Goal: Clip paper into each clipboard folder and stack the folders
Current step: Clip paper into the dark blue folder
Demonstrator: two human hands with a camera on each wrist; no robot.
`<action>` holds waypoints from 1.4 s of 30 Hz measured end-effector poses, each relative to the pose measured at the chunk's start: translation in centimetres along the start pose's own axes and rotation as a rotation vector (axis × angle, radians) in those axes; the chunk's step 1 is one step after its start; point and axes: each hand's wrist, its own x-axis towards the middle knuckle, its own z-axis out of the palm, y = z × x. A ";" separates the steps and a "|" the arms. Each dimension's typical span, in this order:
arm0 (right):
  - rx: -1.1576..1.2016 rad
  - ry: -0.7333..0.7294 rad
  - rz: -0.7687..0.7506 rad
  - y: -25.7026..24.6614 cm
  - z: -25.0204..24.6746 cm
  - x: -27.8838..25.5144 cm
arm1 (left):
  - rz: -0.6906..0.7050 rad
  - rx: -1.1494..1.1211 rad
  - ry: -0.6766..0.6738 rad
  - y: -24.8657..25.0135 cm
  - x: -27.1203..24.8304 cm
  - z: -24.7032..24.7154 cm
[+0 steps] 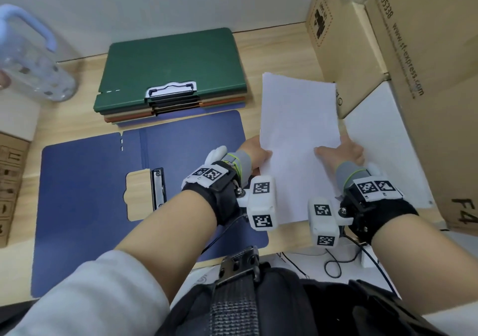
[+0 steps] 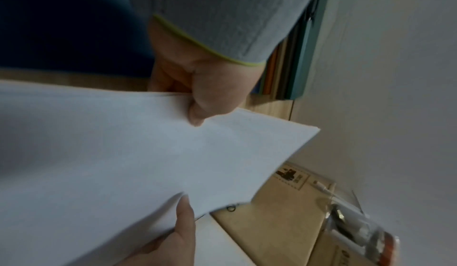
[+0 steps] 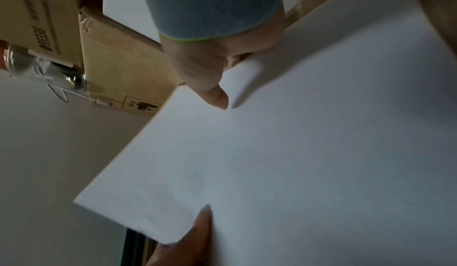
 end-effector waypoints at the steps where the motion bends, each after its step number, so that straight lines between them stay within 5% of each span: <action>1: 0.048 0.002 -0.018 -0.2 0.3 -0.3 | 0.033 -0.001 0.017 -0.1 -0.5 -0.8; 11: 0.715 -0.363 -0.215 -5.3 3.6 -5.1 | 0.274 -0.121 0.333 -2.6 -5.8 -11.3; 20: 0.869 -0.550 -0.616 -10.6 4.6 -9.7 | 0.522 -0.499 0.383 -3.5 -9.5 -17.4; 27: 0.569 -0.586 -0.546 -8.4 6.3 -10.1 | 0.393 -0.463 0.325 -8.0 -9.0 -16.6; 38: 0.536 -0.437 -0.526 -9.0 7.0 -10.7 | 0.378 -0.483 0.304 -7.6 -8.7 -16.9; 42: 0.516 -0.419 -0.466 -8.8 6.9 -10.3 | 0.219 -0.461 0.311 -7.4 -8.6 -17.7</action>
